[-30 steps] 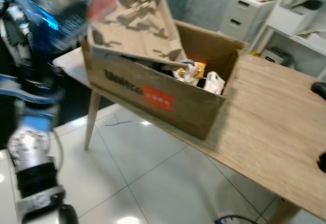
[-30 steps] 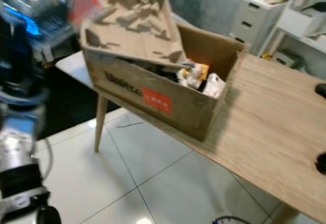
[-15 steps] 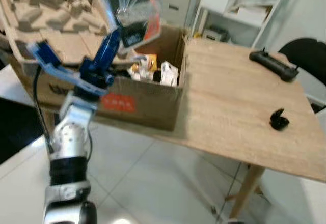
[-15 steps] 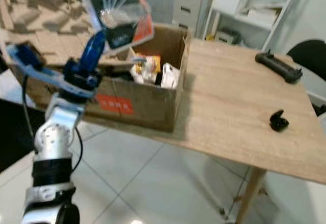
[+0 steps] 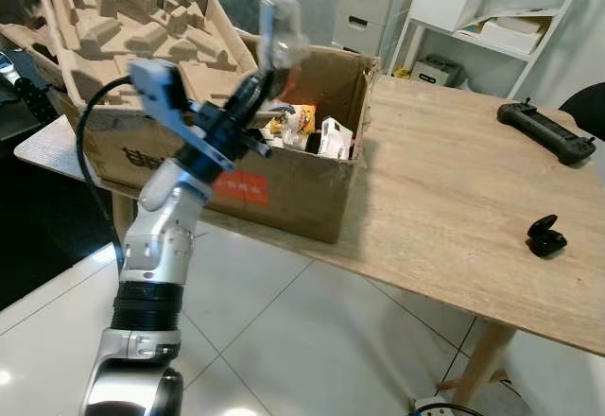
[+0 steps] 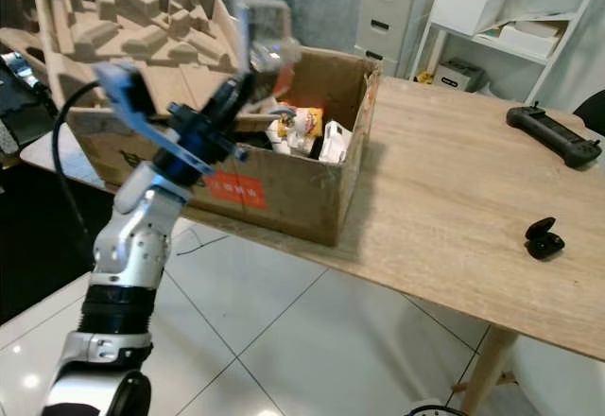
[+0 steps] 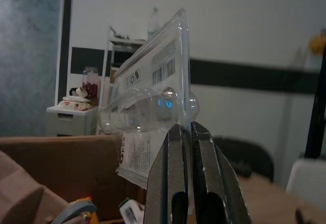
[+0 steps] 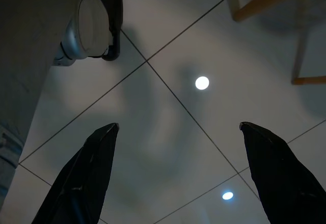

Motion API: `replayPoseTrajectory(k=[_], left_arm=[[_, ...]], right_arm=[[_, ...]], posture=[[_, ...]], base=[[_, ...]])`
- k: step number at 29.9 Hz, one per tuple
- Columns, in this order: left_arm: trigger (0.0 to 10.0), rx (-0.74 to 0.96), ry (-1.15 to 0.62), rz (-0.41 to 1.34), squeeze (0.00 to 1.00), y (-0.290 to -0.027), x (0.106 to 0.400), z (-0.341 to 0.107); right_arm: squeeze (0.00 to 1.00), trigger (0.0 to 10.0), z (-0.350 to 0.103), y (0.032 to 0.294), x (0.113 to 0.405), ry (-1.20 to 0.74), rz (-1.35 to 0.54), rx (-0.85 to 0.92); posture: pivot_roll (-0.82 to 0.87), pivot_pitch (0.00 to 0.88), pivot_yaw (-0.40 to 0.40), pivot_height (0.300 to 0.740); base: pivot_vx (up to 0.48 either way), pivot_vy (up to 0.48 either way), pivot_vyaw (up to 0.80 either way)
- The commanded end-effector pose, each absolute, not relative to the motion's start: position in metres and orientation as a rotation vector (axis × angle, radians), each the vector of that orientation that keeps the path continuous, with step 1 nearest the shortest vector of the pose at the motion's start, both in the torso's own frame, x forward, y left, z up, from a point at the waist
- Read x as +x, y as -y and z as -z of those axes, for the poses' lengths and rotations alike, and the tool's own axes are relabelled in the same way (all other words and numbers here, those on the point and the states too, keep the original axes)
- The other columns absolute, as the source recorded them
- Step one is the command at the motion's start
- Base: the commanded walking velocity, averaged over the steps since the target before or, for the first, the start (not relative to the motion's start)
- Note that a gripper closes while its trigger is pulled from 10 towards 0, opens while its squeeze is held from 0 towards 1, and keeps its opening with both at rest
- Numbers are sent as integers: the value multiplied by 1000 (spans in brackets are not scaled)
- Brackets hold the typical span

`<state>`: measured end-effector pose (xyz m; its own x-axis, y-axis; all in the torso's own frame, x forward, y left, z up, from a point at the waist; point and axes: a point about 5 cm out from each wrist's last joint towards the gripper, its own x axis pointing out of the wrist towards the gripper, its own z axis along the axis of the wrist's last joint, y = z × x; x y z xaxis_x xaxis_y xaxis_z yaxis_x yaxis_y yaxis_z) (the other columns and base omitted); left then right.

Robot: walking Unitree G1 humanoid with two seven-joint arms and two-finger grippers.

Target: Picking trash to rubbish bin

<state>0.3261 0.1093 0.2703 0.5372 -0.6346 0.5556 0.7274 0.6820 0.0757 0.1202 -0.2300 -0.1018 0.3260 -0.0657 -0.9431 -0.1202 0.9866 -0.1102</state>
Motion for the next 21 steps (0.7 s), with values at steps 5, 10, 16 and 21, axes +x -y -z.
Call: replayPoseTrajectory(k=[5,10,16,21], left_arm=[[10000,-77,540,829,1000,-95,328,-260],[10000,-58,520,784,1000,-88,333,-253],[10000,-43,518,704,1000,-87,339,-250],[10000,-325,605,712,1000,-97,334,-272]], right_arm=[[0,10000,106,214,117,-1256,-47,-152],[0,10000,108,206,115,-1256,-55,-144],[0,10000,109,218,104,-1271,-46,-150],[0,10000,103,252,92,-1289,-16,-173]], posture=[[-13,94,-18,740],[-17,92,-17,740],[-21,87,-17,740],[-20,85,-18,740]], base=[[0,0,0],[0,0,0],[0,0,0],[0,0,0]])
